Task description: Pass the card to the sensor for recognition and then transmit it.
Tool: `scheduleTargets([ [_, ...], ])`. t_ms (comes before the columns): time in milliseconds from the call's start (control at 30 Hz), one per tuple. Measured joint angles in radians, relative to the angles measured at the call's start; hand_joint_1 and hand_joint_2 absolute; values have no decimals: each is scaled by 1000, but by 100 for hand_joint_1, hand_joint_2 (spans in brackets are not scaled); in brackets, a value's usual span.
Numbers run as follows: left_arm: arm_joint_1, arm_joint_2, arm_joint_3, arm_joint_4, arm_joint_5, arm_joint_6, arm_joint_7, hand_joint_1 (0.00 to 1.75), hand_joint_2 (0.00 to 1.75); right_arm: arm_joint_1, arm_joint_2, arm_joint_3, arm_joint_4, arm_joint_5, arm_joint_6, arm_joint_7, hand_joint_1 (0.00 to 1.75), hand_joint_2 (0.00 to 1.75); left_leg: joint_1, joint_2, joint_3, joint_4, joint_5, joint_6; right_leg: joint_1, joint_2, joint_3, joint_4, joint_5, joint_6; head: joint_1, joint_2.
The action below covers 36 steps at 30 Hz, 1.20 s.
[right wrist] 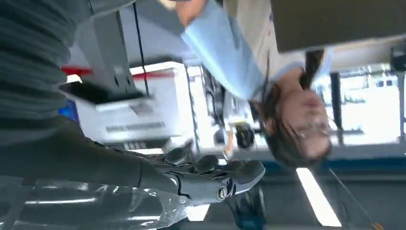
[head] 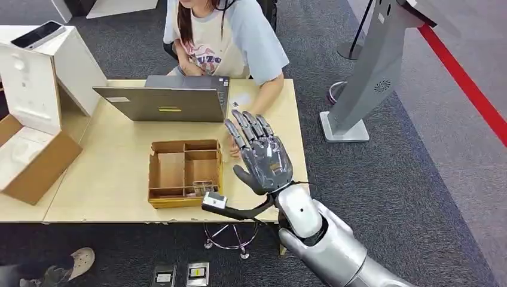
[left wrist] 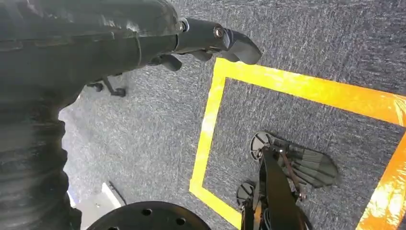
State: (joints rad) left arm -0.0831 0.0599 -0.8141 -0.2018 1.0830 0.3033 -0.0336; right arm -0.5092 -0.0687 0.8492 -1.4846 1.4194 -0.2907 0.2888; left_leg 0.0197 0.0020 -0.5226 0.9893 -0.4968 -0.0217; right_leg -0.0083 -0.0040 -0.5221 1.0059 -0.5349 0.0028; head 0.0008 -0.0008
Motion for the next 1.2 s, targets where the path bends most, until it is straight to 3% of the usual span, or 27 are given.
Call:
scheduleTargets([
  [200,-1,0,0,0,6,1,0,0,175,-19,-11,25,-53,-6,5,-74,0,175,0,0,0,0,0,0,0,0,0,0,0,0,0,0],
  [533,-4,0,0,0,4,-18,0,0,175,-55,4,125,-49,-158,188,-147,0,175,0,-1,-1,0,0,0,0,0,0,0,0,0,0,0],
  [833,-6,1,-7,0,-3,-27,0,0,175,-115,103,238,69,-344,299,-192,0,175,0,-1,-1,0,0,0,0,-1,0,0,0,0,0,0],
  [1200,-7,2,-24,0,-12,-32,1,0,175,-203,245,323,302,-434,322,-241,0,175,0,-1,-1,0,1,0,0,-1,0,1,0,0,0,0],
])
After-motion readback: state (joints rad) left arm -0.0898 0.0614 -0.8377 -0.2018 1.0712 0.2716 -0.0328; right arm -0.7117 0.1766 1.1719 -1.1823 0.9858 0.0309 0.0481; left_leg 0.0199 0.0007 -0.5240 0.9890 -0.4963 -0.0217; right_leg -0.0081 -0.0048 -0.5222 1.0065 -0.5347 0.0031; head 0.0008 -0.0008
